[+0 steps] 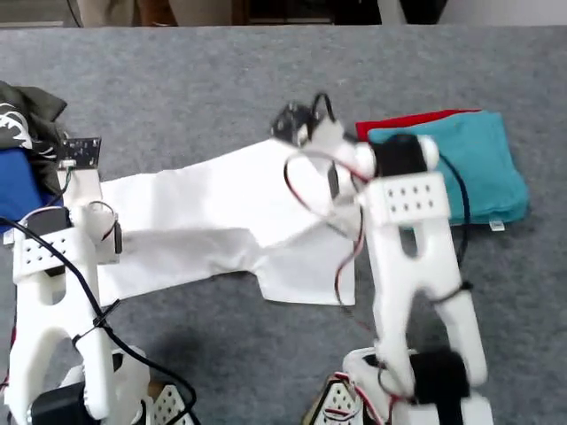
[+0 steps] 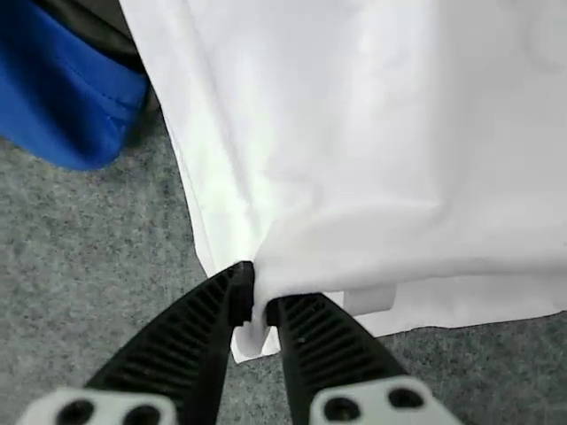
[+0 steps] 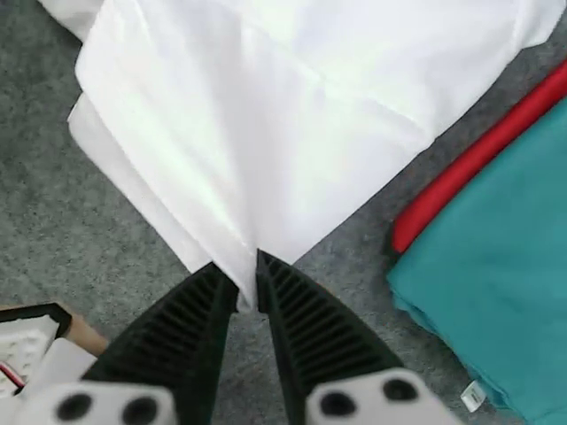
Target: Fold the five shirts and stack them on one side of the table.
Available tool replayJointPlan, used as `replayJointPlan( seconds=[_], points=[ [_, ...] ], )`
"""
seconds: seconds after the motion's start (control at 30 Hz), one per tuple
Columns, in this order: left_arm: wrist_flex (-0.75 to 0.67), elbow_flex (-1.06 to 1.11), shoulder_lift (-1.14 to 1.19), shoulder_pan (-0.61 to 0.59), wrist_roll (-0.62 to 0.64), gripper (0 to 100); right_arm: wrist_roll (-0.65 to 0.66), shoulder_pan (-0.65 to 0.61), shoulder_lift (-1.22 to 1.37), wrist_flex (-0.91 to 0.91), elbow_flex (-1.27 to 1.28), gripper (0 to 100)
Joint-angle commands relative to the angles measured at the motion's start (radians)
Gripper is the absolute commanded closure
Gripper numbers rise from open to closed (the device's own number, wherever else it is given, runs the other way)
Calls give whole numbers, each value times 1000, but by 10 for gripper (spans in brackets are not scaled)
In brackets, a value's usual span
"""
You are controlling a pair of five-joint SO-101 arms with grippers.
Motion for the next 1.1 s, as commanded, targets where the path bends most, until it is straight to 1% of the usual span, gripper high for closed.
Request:
replayJointPlan(
  seconds=[0.0, 0.1, 0.23, 0.33, 0.6, 0.77, 0.97, 1.07],
  points=[
    [-14, 18, -4, 6, -5, 981, 15, 19, -153, -38, 150, 997],
    [-14, 61, -5, 8, -5, 981, 29, 19, -213, -40, 242, 997],
    [-81, 133, -8, 8, -6, 981, 29, 19, -259, -52, 332, 997],
    [-92, 141, -5, 8, -6, 981, 31, 19, -289, -60, 398, 997],
    [-91, 147, -4, 6, -8, 981, 29, 19, -315, -216, 591, 997],
    [-87, 149, -4, 6, -6, 981, 26, 19, -315, -267, 638, 997],
    [-31, 144, -5, 9, -6, 981, 28, 21, -315, -269, 642, 997],
    [-32, 166, -4, 17, -6, 981, 28, 22, -315, -281, 642, 997]
  ],
)
